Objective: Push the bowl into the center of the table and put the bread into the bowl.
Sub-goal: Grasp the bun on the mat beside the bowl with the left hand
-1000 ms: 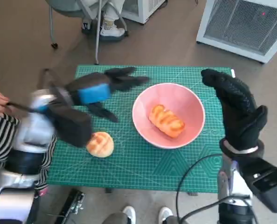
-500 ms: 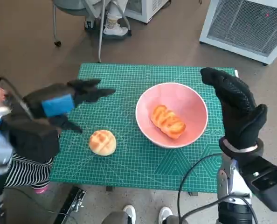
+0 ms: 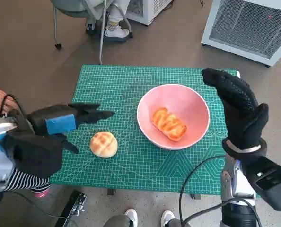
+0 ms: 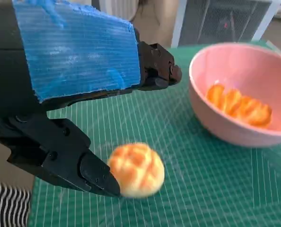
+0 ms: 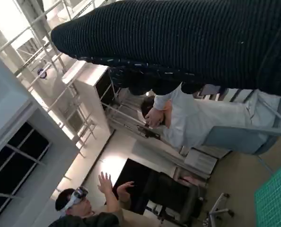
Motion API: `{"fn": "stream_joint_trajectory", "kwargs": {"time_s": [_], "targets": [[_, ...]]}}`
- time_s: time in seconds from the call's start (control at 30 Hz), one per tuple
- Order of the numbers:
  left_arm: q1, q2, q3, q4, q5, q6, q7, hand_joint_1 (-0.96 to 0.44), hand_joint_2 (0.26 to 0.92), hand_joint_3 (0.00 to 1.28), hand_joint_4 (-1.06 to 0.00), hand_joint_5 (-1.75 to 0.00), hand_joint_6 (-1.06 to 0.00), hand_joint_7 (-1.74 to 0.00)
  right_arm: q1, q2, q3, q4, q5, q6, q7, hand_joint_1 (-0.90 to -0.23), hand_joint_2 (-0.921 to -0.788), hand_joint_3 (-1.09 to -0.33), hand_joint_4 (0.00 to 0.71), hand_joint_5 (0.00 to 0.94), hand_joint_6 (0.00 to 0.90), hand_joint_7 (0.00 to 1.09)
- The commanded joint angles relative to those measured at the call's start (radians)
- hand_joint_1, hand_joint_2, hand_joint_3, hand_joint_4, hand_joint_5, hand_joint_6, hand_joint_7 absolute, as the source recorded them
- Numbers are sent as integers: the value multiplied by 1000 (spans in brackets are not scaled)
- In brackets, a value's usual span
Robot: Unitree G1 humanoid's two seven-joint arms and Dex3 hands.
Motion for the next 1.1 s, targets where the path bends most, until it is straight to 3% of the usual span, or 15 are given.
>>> {"fn": "stream_joint_trajectory", "kwargs": {"time_s": [0.03, 0.4, 0.6, 0.8, 1.03, 1.1], "targets": [[19, -29, -39, 30, 20, 6, 13, 87, 741, 4, -148, -7, -222, -9, 8, -15, -1, 12, 12, 17, 17, -669, -921, -702, 140, 0, 61, 433], [5, -98, -123, 183, 93, -58, 79, 34, 745, 5, -176, -9, -262, -17, 16, -33, -6, 2, 31, 31, 28, -669, -921, -703, 138, 0, 60, 436], [-11, -133, -166, 268, 160, -107, 145, 27, 745, 5, -213, -18, -300, -27, 19, -36, -6, -6, 27, 36, 24, -669, -921, -703, 138, 0, 60, 438], [-36, -169, -226, 381, 285, -178, 268, 34, 768, 17, -381, -29, -431, -44, 22, -38, -7, -14, 25, 41, 22, -670, -921, -702, 138, 0, 59, 440], [-45, -180, -260, 423, 404, -205, 383, 71, 824, 40, -647, -106, -686, -162, 26, -36, -8, -21, 25, 45, 20, -671, -921, -702, 145, 3, 57, 442], [-42, -176, -258, 412, 414, -210, 393, -84, 862, 63, -757, -135, -677, -575, 27, -36, -10, -22, 26, 45, 21, -671, -921, -701, 146, 4, 56, 442]]}}
